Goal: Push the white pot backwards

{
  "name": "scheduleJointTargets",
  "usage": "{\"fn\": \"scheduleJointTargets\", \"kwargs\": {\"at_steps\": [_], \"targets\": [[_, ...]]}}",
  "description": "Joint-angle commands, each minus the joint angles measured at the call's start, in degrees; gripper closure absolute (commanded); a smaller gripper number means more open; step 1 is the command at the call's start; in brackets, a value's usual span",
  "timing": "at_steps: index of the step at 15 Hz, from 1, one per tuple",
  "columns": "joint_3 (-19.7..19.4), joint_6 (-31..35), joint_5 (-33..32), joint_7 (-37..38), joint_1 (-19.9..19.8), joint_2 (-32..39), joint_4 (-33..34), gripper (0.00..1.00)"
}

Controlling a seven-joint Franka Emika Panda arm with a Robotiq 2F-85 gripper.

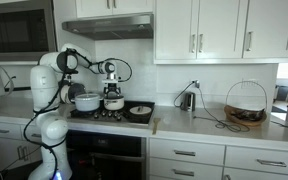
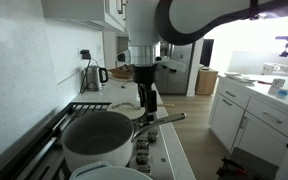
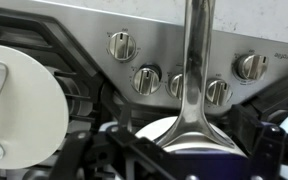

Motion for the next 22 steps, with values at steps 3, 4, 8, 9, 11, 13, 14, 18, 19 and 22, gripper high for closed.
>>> {"fn": "scheduleJointTargets", "kwargs": {"at_steps": [3,4,8,9,11,13,14,18,19,22], "targets": [[0.6,-3.2,-0.4,-1.9,0.3,-1.1,-0.6,0.00],[0.6,-3.6,-0.3,-2.6,0.4,-1.1,-0.7,0.00],[1.0,-4.5,0.1,-4.2,0.9,-1.8,-2.1,0.00],[1.1,-4.3,0.3,-4.5,1.0,-2.1,-2.7,0.00],[1.1,-3.6,0.7,-5.3,1.3,-2.5,-3.9,0.00],[1.2,-2.1,1.1,-6.3,1.7,-3.0,-5.6,0.00],[1.3,-1.5,1.2,-6.5,1.8,-3.2,-6.3,0.00],[1.4,3.3,1.3,-7.9,2.5,-3.5,-9.1,0.00],[1.4,4.1,1.4,-8.4,2.7,-3.4,-9.4,0.00],[1.6,6.9,1.1,-8.7,2.9,-3.0,-10.5,0.00]]}}
